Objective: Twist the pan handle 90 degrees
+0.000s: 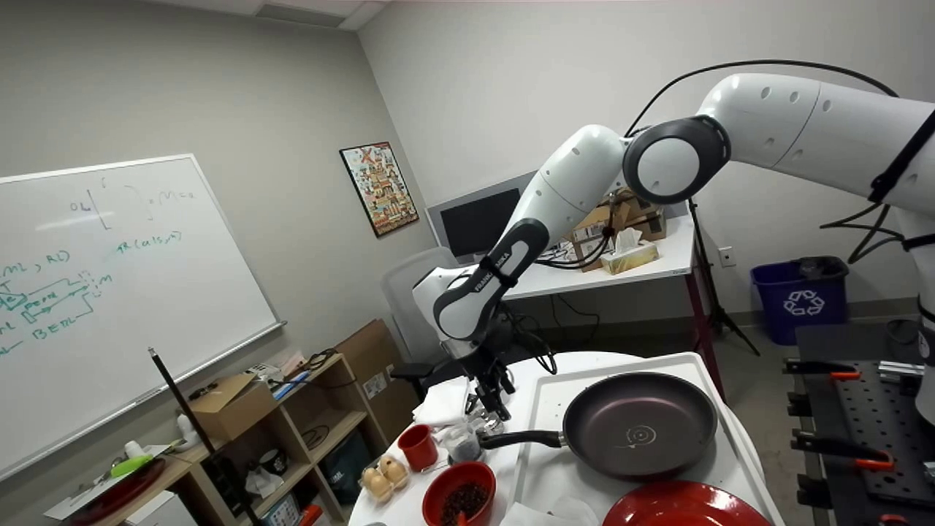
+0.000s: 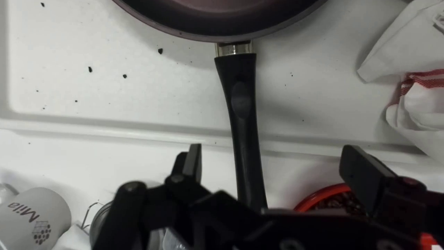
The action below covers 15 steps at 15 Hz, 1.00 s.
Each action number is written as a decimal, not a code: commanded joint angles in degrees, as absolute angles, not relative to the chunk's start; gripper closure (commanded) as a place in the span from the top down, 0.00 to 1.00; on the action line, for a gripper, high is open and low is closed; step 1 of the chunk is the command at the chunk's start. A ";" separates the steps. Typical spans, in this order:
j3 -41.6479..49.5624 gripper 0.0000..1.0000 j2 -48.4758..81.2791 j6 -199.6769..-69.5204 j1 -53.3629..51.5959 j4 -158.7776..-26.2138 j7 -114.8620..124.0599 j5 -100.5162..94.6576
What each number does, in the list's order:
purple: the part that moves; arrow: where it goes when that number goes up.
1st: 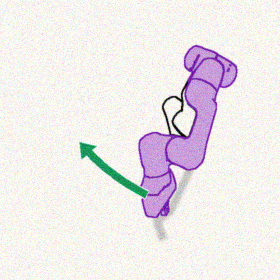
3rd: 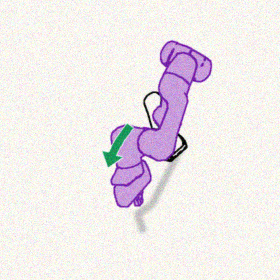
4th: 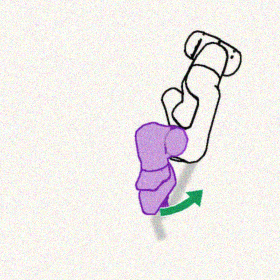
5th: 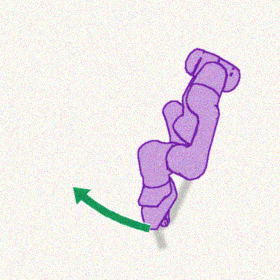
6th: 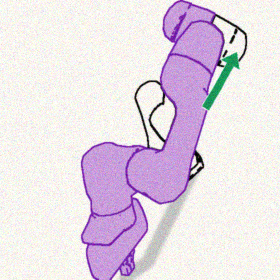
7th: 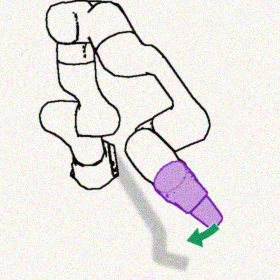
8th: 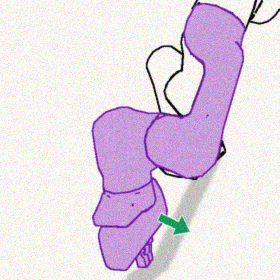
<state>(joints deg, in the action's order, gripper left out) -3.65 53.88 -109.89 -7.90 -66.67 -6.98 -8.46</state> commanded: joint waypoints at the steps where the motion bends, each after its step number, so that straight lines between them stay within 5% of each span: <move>1: -3.05 1.00 61.97 -103.94 -9.26 -55.02 -8.38 -8.94; 15: -1.59 1.00 74.37 -93.93 -9.25 -36.90 -10.45 -8.58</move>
